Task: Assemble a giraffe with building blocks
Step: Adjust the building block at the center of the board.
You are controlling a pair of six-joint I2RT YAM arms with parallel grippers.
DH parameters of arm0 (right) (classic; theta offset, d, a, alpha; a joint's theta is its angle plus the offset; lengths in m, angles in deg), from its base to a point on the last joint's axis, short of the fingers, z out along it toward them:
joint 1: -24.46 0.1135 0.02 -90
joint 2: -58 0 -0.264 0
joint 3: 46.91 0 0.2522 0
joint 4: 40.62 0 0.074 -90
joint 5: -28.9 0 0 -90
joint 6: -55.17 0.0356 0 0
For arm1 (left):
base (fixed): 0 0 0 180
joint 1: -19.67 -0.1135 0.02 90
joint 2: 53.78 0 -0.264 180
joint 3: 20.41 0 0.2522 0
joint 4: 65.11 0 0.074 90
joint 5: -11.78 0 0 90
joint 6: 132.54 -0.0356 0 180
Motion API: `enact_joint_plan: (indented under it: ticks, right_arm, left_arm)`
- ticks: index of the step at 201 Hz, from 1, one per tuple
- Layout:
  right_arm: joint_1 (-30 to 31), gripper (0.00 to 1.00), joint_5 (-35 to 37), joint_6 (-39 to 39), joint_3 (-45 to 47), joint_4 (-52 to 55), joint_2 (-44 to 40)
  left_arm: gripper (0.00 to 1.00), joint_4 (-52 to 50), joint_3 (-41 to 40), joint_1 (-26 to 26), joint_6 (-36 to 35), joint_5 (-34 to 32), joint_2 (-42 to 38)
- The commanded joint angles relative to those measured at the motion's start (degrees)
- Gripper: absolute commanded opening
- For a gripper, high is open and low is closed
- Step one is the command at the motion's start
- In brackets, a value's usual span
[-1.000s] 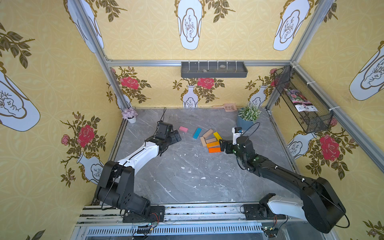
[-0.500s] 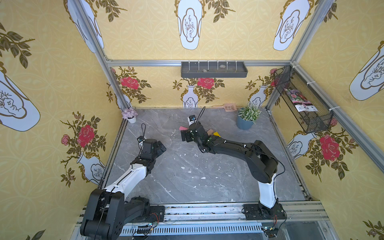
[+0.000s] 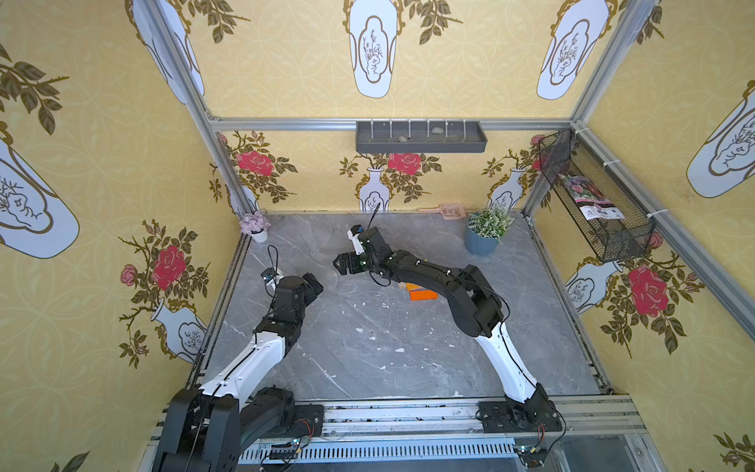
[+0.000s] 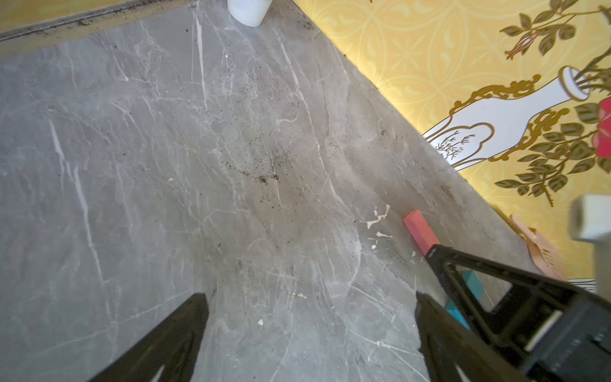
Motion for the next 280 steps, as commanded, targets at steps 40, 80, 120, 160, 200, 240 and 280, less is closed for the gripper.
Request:
enact_joint_plan:
  ticks: [40, 80, 120, 160, 200, 240, 280]
  right_arm:
    - [-2.0, 0.98, -5.1, 3.5, -1.0, 1.5, 4.4]
    - [-5.8, 0.98, -5.5, 3.5, -0.7, 1.6, 5.5]
    - [-6.6, 0.98, -6.5, 1.4, -2.0, 2.4, 6.0]
    - [-7.1, 0.98, -6.5, 0.1, -3.7, 2.9, 6.8]
    - [-8.0, 0.97, -5.6, -2.3, -2.5, 6.0, 4.7]
    - [-8.2, 0.98, -2.6, -8.0, 4.2, 8.7, -5.4]
    - [-12.9, 0.97, 1.5, -7.2, 5.2, 15.2, -6.8]
  left_arm:
    - [0.99, 3.1, -4.4, 0.0, 1.7, -2.4, -7.6]
    - [0.99, 3.2, -5.6, 0.0, 1.6, -3.5, -9.5]
    - [0.99, 4.2, -5.3, -0.1, 0.9, -1.5, -8.9]
    - [0.99, 4.5, -5.8, -0.1, 0.7, -2.1, -9.4]
    - [0.99, 5.0, -5.3, 0.0, -0.1, -2.7, -8.9]
    - [0.99, 6.1, -5.4, -0.1, -0.1, -2.0, -7.7]
    - [0.99, 6.5, -5.0, -0.1, -0.3, -0.5, -6.5]
